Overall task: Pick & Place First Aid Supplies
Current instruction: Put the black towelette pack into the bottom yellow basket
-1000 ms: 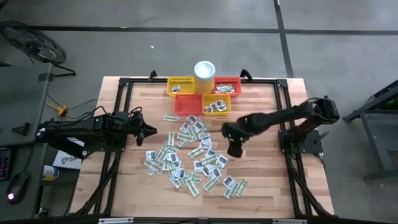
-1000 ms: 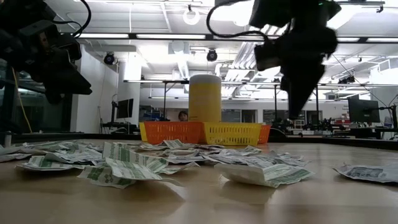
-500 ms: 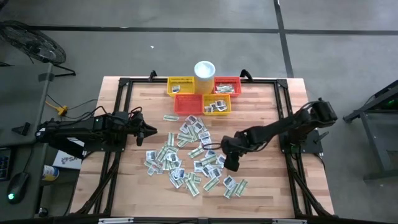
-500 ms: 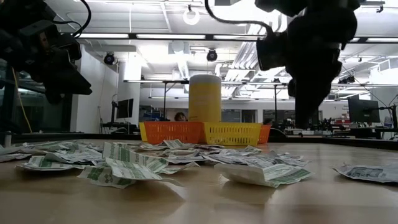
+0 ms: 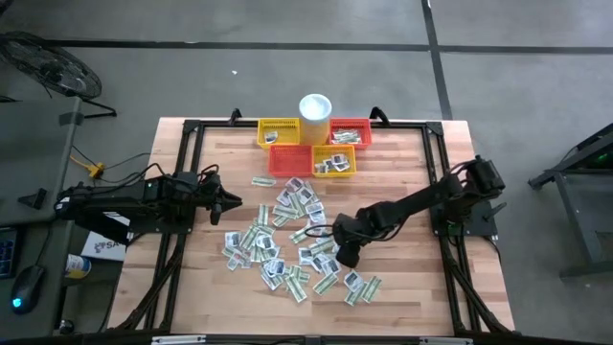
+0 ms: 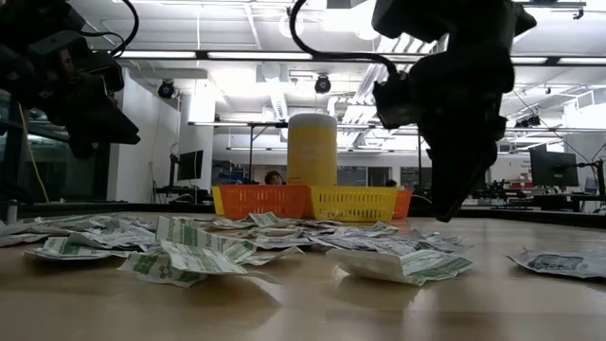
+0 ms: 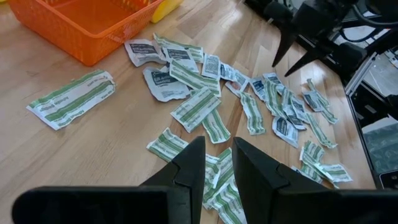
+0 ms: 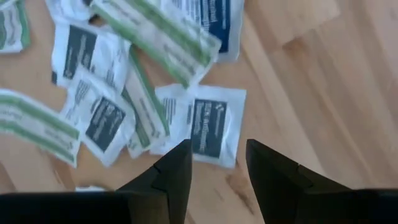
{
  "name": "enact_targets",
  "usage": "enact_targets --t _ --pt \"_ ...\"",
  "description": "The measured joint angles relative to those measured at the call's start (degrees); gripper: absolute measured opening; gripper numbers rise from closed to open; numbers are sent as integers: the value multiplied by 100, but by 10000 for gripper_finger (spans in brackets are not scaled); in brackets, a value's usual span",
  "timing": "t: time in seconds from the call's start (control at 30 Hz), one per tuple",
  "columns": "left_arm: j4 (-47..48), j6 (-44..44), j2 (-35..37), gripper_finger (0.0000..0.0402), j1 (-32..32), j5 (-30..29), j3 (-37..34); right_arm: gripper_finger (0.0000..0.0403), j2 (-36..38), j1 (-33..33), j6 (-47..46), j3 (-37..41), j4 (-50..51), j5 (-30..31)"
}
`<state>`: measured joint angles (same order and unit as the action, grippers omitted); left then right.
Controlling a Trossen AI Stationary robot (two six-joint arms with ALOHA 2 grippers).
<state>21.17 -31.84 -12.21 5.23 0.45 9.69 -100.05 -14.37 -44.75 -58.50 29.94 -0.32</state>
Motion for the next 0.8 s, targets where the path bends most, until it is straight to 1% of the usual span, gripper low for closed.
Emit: enact_targets --t 0.1,0.27,0.53,0.67,0.8 --pt "2 -2 0 80 0 0 0 144 -177 62 2 -121 182 16" --pt "1 -1 -1 80 -1 0 0 144 -490 88 -83 -301 288 -170" --pt "0 0 -2 80 0 0 0 139 -960 75 -273 -595 574 -186" --pt "2 -1 -1 80 0 0 0 110 -1047 77 -526 -608 640 -174" --pt "0 -1 -1 80 -1 0 0 62 -1053 89 -674 -608 708 -159"
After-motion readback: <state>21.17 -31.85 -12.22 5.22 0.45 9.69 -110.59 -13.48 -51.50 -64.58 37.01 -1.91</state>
